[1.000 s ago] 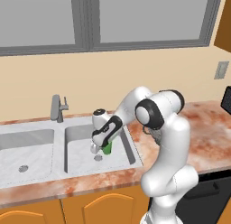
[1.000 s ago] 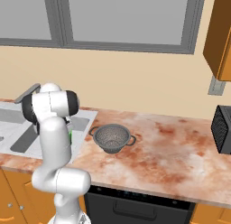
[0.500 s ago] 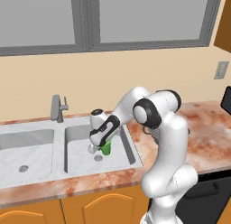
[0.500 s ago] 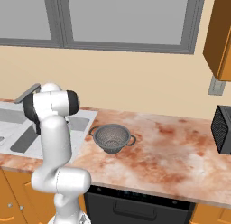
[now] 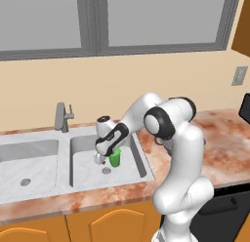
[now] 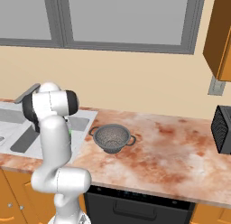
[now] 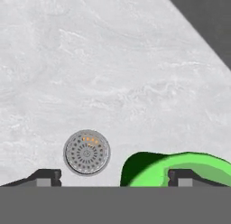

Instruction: Place the colander in the left basin and the cup in the right basin of the sink.

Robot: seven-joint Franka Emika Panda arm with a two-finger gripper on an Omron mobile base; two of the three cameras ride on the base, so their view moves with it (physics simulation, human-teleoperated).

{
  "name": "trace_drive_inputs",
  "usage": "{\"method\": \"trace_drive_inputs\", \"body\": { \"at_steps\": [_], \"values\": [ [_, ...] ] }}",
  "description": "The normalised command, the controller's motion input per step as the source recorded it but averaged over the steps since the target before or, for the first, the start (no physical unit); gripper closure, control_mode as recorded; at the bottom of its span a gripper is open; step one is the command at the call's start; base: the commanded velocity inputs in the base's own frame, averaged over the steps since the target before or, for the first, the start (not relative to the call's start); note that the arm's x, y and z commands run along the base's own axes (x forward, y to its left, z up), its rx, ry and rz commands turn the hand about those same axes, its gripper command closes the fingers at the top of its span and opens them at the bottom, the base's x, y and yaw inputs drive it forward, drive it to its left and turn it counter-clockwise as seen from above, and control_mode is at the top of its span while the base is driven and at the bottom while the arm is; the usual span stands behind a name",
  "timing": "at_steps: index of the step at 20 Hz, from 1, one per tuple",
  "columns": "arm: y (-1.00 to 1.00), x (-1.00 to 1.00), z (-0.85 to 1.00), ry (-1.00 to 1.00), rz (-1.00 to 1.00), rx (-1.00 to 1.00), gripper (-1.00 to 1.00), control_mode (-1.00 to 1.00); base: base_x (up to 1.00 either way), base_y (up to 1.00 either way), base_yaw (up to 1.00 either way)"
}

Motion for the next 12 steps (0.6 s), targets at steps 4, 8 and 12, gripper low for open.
{"method": "trace_drive_inputs", "body": {
  "at_steps": [4, 8, 12],
  "values": [
    [0.00, -0.07, 0.52, 0.00, 0.00, -0.02, -1.00, -1.00, 0.00, 0.00, 0.00],
    [0.00, -0.11, 0.66, 0.00, 0.00, 0.00, -1.00, -1.00, 0.00, 0.00, 0.00],
    [-0.01, -0.23, 0.67, -0.02, 0.00, 0.00, -1.00, -1.00, 0.00, 0.00, 0.00]
  ]
}}
